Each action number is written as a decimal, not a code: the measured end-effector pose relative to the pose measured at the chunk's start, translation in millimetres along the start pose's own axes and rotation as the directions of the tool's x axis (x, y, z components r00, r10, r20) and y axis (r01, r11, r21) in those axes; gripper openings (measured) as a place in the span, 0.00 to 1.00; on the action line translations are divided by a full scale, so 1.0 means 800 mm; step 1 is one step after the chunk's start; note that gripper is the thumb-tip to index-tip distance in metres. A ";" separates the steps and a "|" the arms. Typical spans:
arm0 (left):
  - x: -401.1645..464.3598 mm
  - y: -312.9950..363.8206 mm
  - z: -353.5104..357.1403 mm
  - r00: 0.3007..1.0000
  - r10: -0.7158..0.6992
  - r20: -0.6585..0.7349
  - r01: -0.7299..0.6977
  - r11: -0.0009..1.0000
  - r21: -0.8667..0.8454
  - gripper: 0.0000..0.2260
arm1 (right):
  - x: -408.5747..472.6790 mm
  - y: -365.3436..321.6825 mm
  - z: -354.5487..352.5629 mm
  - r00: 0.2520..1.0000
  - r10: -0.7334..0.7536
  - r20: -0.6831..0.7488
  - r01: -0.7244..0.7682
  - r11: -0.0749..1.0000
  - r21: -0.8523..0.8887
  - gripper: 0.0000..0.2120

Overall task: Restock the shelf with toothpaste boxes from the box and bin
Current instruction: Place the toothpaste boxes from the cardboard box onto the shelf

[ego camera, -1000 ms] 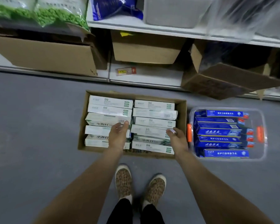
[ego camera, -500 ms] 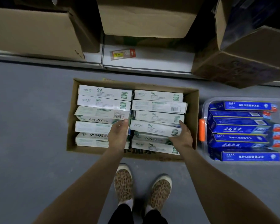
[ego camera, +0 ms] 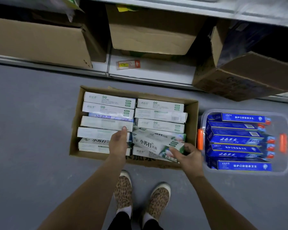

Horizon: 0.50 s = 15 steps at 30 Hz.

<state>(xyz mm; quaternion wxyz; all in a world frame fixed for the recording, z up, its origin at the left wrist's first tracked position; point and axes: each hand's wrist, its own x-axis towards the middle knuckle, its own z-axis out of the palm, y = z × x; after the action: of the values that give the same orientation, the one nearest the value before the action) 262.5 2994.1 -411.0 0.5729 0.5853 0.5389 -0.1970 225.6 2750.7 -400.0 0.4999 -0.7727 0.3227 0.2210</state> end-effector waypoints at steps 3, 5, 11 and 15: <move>-0.001 0.007 -0.002 1.000 0.006 0.010 -0.006 0.999 -0.041 0.15 | -0.011 -0.010 -0.009 0.994 0.110 -0.024 -0.098 0.950 0.295 0.17; 0.003 0.012 -0.003 1.000 0.000 0.016 0.001 0.996 -0.085 0.16 | -0.016 -0.019 -0.008 0.974 0.227 0.017 -0.208 0.859 0.467 0.07; 0.031 0.022 -0.003 1.000 -0.014 -0.013 0.012 0.989 -0.145 0.12 | 0.006 -0.035 0.033 0.934 0.317 0.162 -0.342 0.671 0.658 0.13; 0.047 0.017 -0.008 0.998 -0.047 -0.042 0.041 0.990 -0.135 0.18 | 0.019 -0.014 0.057 0.903 0.390 0.178 -0.401 0.620 0.674 0.14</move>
<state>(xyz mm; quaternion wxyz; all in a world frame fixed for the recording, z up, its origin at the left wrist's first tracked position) 284.6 3018.1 -435.2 0.5939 0.5378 0.5767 -0.1596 243.4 2791.3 -421.0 0.6945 -0.4346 0.5400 0.1928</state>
